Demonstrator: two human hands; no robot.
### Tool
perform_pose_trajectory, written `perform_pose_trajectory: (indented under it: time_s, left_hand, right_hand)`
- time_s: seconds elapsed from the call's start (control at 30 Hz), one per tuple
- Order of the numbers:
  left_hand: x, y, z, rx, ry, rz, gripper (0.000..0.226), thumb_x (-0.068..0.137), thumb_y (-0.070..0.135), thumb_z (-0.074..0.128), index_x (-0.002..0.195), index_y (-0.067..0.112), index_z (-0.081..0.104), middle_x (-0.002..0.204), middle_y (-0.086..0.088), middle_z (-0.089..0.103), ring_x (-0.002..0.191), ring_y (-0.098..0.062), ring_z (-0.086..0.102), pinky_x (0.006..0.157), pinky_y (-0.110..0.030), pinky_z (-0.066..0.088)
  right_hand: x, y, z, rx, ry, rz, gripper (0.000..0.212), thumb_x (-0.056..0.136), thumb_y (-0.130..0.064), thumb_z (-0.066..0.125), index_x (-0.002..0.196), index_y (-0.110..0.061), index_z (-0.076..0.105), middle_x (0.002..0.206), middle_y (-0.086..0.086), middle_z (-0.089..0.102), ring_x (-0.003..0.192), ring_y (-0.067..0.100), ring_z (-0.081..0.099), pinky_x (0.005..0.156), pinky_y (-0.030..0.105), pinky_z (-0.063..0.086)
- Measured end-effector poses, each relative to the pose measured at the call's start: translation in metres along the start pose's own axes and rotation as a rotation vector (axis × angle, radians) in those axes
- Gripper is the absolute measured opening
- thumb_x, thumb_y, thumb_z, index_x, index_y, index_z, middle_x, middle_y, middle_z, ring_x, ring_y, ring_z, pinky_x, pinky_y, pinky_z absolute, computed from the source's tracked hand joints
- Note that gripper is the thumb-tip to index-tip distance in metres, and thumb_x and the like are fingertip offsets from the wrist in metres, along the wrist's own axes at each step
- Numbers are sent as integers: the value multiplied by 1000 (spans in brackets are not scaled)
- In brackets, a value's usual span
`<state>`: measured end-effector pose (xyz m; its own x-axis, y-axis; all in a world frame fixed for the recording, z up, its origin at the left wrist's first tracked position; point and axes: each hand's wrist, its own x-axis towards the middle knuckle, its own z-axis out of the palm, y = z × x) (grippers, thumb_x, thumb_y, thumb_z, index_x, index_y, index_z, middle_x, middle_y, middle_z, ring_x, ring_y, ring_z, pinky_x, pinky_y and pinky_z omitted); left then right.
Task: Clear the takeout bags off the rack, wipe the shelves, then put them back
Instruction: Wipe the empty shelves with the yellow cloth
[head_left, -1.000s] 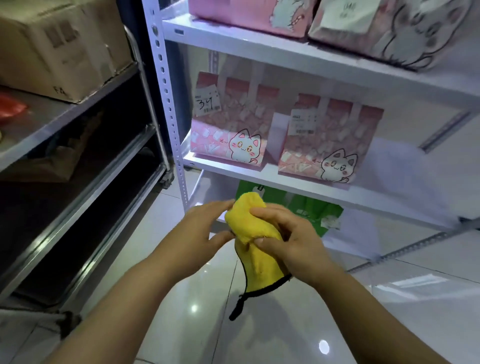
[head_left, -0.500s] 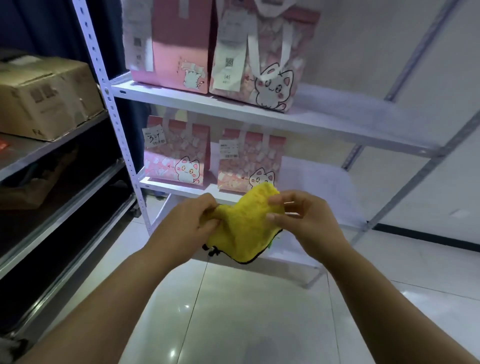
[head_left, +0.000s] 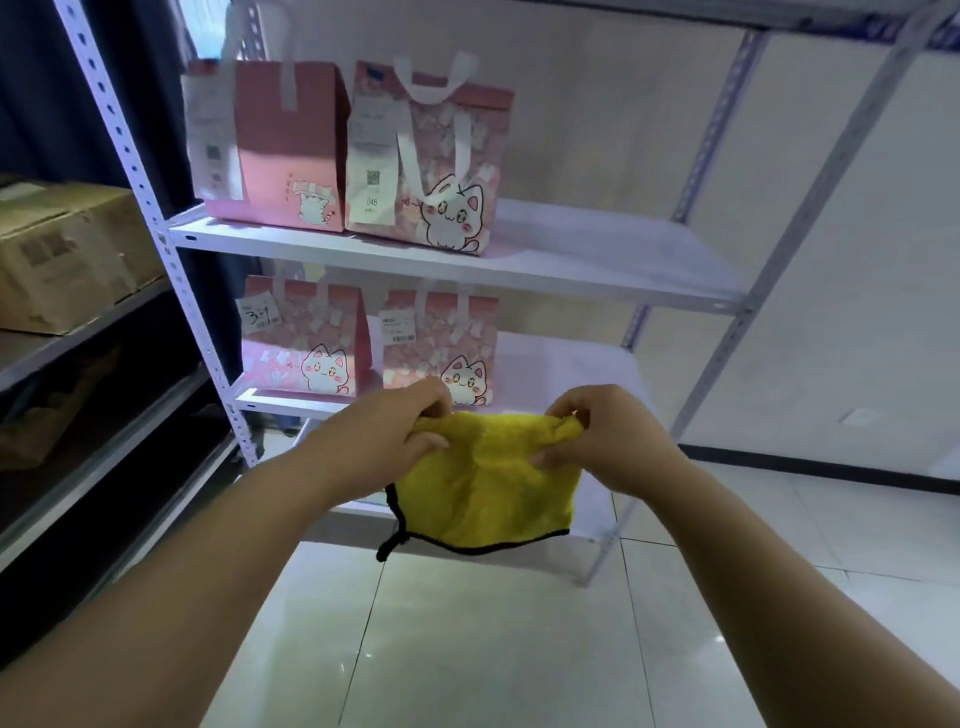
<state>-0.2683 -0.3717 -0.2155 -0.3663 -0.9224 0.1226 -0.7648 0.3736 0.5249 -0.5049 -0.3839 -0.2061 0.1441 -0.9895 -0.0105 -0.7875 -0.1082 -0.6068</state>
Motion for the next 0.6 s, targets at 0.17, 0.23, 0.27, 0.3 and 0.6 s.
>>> perform_pose_trajectory:
  time_s: [0.17,0.23,0.27,0.3,0.6]
  left_hand:
    - [14,-1,-16,-35,10,5,35,83,22,66,83,48,43,85,23,56,78,4,53,60,-17,38]
    - [18,-2,-23,-55,44,8,36,80,21,69,84,48,46,86,23,58,79,5,53,61,-17,39]
    - [21,-4,-26,-60,61,12,35,79,21,70,84,47,48,86,23,59,80,5,54,62,-18,40]
    - [23,-5,-30,-56,70,19,33,80,20,70,83,46,50,86,22,59,80,4,54,63,-19,40]
    - [34,-10,-57,16,137,64,22,90,24,57,88,44,51,80,23,55,73,2,50,56,-21,32]
  right_hand:
    - [3,-10,-16,-30,175,21,25,61,-21,81,73,-29,61,70,-10,57,65,6,52,50,21,40]
    - [6,-15,-25,19,186,23,26,61,-17,81,72,-29,61,72,-9,58,65,6,52,51,21,41]
    - [7,-17,-29,49,167,18,28,60,-15,82,73,-29,61,73,-7,59,65,7,53,51,22,43]
    - [8,-20,-33,70,141,12,29,59,-13,82,73,-28,62,73,-4,60,65,10,54,52,23,45]
    - [22,-36,-44,-52,144,-1,20,66,-16,76,68,-27,59,73,-2,56,65,17,55,52,26,43]
